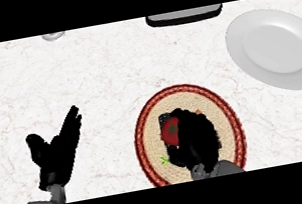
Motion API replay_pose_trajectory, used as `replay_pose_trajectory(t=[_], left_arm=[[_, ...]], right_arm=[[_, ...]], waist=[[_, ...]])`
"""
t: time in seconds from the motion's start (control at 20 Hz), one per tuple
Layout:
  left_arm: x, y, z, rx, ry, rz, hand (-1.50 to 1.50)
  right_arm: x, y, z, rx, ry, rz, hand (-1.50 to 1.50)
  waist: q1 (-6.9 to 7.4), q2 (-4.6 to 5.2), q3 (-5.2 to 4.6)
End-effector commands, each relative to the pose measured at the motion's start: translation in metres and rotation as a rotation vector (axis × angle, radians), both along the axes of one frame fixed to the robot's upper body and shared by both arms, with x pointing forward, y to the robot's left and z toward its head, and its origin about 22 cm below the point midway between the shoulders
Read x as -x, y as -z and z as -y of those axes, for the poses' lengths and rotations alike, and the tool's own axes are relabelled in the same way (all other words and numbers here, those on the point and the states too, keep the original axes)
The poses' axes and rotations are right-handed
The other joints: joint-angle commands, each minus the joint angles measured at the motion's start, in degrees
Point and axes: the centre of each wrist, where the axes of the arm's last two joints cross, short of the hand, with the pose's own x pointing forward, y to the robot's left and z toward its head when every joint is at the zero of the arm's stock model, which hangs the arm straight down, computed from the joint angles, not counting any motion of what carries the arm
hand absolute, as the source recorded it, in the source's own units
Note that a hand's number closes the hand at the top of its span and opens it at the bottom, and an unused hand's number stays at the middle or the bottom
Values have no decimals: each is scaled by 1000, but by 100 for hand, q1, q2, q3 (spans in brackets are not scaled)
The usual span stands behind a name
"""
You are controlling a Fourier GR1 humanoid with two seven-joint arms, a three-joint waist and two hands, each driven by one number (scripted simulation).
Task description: Pick the tomato from the placemat and place it in the plate
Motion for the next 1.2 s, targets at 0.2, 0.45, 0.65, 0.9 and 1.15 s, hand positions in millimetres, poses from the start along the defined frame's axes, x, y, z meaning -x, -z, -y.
replay_pose_trajectory(t=[0.2, 0.45, 0.65, 0.9, 1.15], left_arm=[[19, 26, 22, 1, -3, -44, 0], [2, 7, 3, -11, 3, -17, 0], [2, 0, 7, 0, 18, 23, 0], [1, -1, 10, -12, 52, 15, 0], [-4, -6, 19, -1, 99, 30, 0]], right_arm=[[-10, -3, -10, 79, 65, -22, 150], [-92, -18, 33, 53, 419, -6, 150], [-129, -35, 84, 45, 647, 48, 150], [-172, -94, 122, 172, 797, 340, 150], [-196, -136, 151, 284, 955, 504, 150]], waist=[[-21, 29, -29], [91, 174, -33], [141, 312, -39], [446, 319, -68], [658, 357, -70]])
